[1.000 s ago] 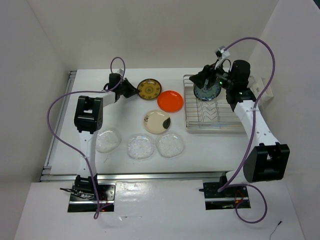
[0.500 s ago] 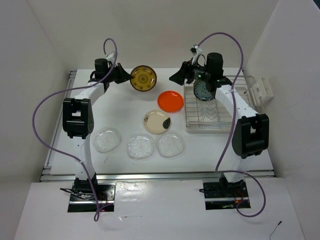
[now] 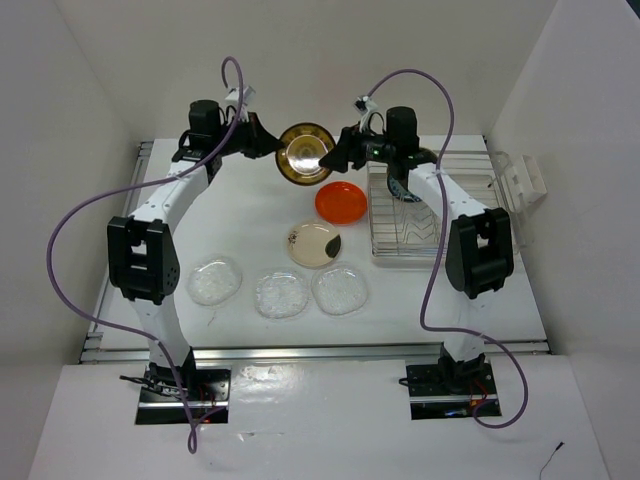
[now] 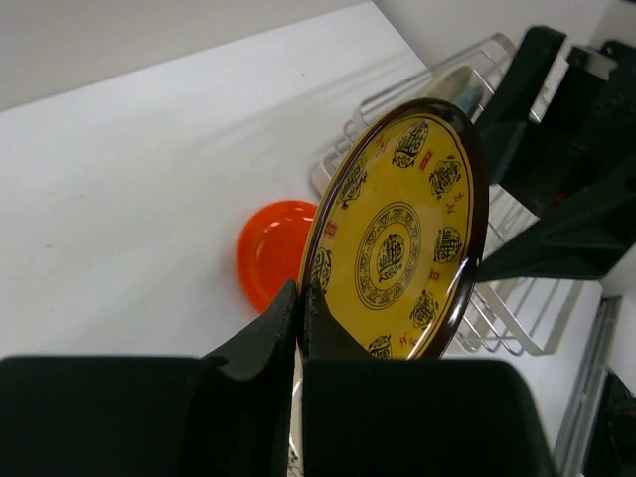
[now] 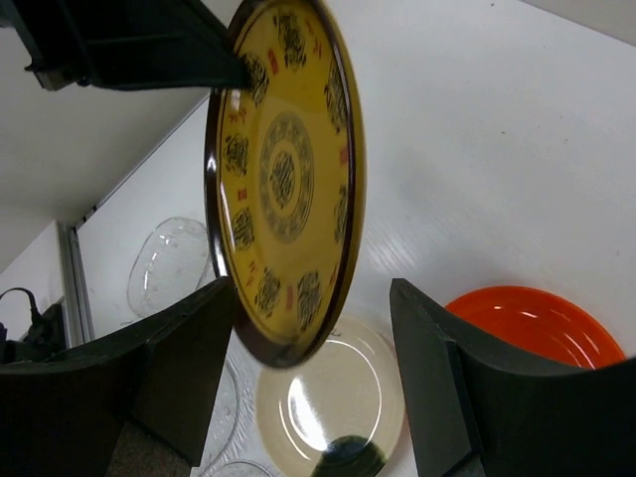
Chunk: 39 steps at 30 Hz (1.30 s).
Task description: Load the plates into the dish rack
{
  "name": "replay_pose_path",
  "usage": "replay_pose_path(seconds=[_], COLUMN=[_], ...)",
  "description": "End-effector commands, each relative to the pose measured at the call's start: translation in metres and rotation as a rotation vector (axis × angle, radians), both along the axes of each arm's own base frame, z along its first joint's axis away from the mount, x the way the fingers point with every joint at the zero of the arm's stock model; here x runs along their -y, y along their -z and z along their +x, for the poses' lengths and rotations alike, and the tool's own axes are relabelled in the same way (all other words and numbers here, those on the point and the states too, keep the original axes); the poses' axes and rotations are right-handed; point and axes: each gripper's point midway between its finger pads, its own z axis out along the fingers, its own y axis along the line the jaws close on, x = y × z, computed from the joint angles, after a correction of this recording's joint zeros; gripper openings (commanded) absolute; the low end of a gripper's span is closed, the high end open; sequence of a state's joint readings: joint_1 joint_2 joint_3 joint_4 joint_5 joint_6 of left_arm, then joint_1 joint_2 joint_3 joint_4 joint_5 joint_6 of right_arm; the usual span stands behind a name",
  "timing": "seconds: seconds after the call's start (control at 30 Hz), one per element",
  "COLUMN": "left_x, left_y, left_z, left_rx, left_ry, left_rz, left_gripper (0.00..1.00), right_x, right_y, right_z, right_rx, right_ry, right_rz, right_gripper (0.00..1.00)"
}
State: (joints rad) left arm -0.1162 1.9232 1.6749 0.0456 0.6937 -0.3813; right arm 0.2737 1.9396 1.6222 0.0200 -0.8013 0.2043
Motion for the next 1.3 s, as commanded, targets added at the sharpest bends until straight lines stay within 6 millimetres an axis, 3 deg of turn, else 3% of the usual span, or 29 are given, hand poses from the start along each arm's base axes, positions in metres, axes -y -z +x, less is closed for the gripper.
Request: replay_pose_path(seconds=[0.0, 0.03, 0.07, 0.1, 0.17, 0.23, 0.27, 0.33, 0.4, 0.43, 0.47, 0.5, 0.53, 0.57, 0.6, 0.63, 0.67, 0.7, 0.77, 0.83, 0.9, 0.93, 1.0, 1.27], left_x=[0.016, 0.017, 0.021, 0.026, 0.030, 0.033, 0.033, 0.031, 0.028, 0.025, 0.023, 0.014, 0.005, 0.003, -0.007, -0.011, -0.020, -0.026, -0.031, -0.035, -0.040, -0.042, -0.043, -0.048], left_y=[-0.021, -0.016, -0.021, -0.026, -0.016, -0.018, -0.014, -0.011, -0.024, -0.019, -0.032, -0.040, -0.044, -0.056, -0.055, -0.055, -0.053, -0.048, -0.039, -0.030, -0.015, -0.014, 0.001, 0.030], left_z=[-0.025, -0.028, -0.032, -0.037, -0.040, -0.043, -0.044, -0.047, -0.048, -0.047, -0.050, -0.048, -0.045, -0.048, -0.042, -0.041, -0.037, -0.034, -0.034, -0.030, -0.027, -0.026, -0.025, -0.020], left_rx=[0.065, 0.051, 0.066, 0.077, 0.048, 0.054, 0.043, 0.050, 0.086, 0.087, 0.120, 0.142, 0.171, 0.205, 0.211, 0.232, 0.230, 0.220, 0.200, 0.183, 0.155, 0.154, 0.126, 0.069], left_ry=[0.087, 0.097, 0.106, 0.117, 0.119, 0.121, 0.121, 0.131, 0.125, 0.120, 0.114, 0.086, 0.067, 0.057, 0.017, 0.002, -0.025, -0.060, -0.071, -0.090, -0.112, -0.121, -0.125, -0.136], left_rz=[0.007, 0.005, 0.004, 0.002, 0.008, 0.016, 0.017, 0.048, 0.074, 0.110, 0.122, 0.136, 0.156, 0.165, 0.186, 0.212, 0.233, 0.261, 0.299, 0.320, 0.346, 0.350, 0.360, 0.366], left_gripper=[0.00, 0.00, 0.00, 0.00, 0.00, 0.00, 0.08, 0.46, 0.65, 0.98, 1.00, 1.00, 1.00, 1.00, 1.00, 1.00, 1.00, 1.00, 1.00, 1.00, 1.00, 1.00, 1.00, 1.00], right_x=[-0.007, -0.007, -0.007, -0.007, -0.006, -0.005, -0.003, 0.006, 0.023, 0.030, 0.044, 0.057, 0.079, 0.090, 0.099, 0.126, 0.130, 0.137, 0.155, 0.172, 0.197, 0.204, 0.218, 0.229], right_y=[-0.031, -0.026, -0.026, -0.026, -0.025, -0.024, -0.034, -0.034, -0.050, -0.058, -0.085, -0.080, -0.089, -0.119, -0.105, -0.107, -0.129, -0.115, -0.124, -0.109, -0.091, -0.069, -0.055, -0.044], right_z=[0.000, -0.001, -0.001, -0.001, -0.002, -0.002, -0.002, -0.001, -0.001, -0.001, -0.006, -0.010, -0.009, -0.030, -0.040, -0.045, -0.068, -0.074, -0.074, -0.071, -0.057, -0.059, -0.054, -0.041], right_rx=[0.096, 0.086, 0.086, 0.086, 0.065, 0.080, 0.109, 0.157, 0.246, 0.307, 0.450, 0.492, 0.600, 0.714, 0.755, 0.824, 1.032, 1.055, 1.151, 1.093, 1.046, 0.971, 0.945, 1.015], right_ry=[-0.004, -0.004, -0.004, -0.004, -0.004, -0.010, -0.002, 0.022, 0.093, 0.113, 0.148, 0.162, 0.177, 0.154, 0.103, 0.089, 0.006, -0.015, 0.036, 0.037, 0.027, -0.009, -0.015, -0.008], right_rz=[0.037, 0.034, 0.034, 0.034, 0.028, 0.007, -0.003, -0.081, -0.164, -0.201, -0.268, -0.310, -0.378, -0.368, -0.392, -0.429, -0.485, -0.545, -0.698, -0.811, -0.982, -1.029, -1.125, -1.178], right_gripper=[0.71, 0.68, 0.54, 0.40, 0.00, 0.00, 0.00, 0.00, 0.00, 0.00, 0.00, 0.00, 0.00, 0.00, 0.00, 0.00, 0.00, 0.00, 0.00, 0.00, 0.00, 0.00, 0.00, 0.00])
